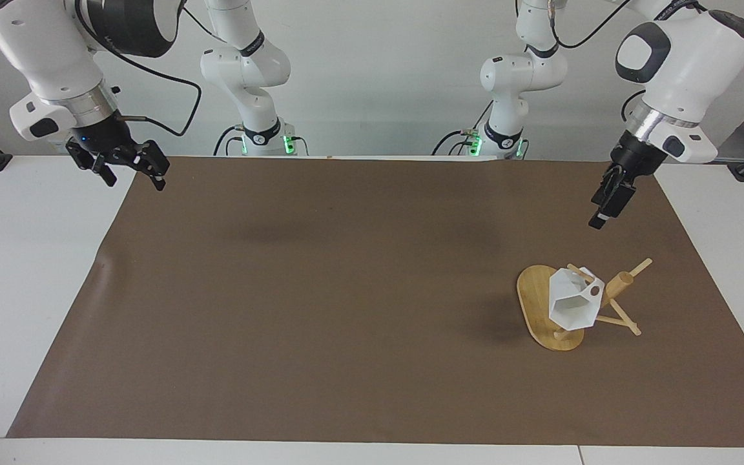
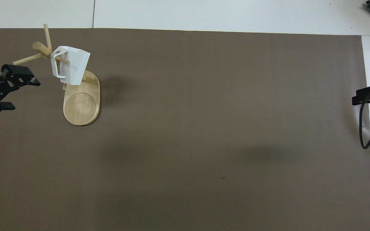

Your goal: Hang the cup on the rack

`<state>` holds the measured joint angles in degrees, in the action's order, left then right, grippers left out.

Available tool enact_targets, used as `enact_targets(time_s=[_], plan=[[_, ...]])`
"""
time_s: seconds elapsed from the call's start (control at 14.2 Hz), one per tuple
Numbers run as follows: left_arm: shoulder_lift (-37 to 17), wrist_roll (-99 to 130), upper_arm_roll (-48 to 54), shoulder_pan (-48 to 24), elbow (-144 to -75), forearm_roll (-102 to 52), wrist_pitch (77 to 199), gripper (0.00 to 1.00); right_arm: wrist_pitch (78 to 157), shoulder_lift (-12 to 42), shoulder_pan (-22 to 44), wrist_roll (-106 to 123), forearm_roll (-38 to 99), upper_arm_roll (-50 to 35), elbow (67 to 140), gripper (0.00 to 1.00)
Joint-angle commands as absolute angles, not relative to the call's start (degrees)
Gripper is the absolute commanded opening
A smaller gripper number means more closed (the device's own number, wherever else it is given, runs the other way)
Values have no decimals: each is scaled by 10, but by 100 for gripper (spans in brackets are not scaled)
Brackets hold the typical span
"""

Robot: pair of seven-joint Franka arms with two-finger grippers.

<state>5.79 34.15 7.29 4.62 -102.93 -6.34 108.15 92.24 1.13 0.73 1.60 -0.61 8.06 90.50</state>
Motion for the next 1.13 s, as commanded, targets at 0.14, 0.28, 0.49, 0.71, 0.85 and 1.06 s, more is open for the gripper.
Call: enact_targets(time_s=[0.14,0.28,0.49,0.71,0.85,1.06], plan=[[38,182,48,5,-950,-28,994,100,918,-4,35,12,4,109,921,100],[39,134,12,-27,-929,-27,963,100,918,-4,34,13,4,109,921,100],[26,72,-6,-40,-877,-26,890,100,920,-4,32,14,4,109,921,100],[25,52,-13,-59,-869,2,873,100,923,-4,30,14,4,109,923,100],[25,52,-8,-51,-868,2,857,100,922,-4,29,13,4,109,923,100],[25,52,-4,-49,-868,3,852,100,923,-4,29,8,4,109,923,100]])
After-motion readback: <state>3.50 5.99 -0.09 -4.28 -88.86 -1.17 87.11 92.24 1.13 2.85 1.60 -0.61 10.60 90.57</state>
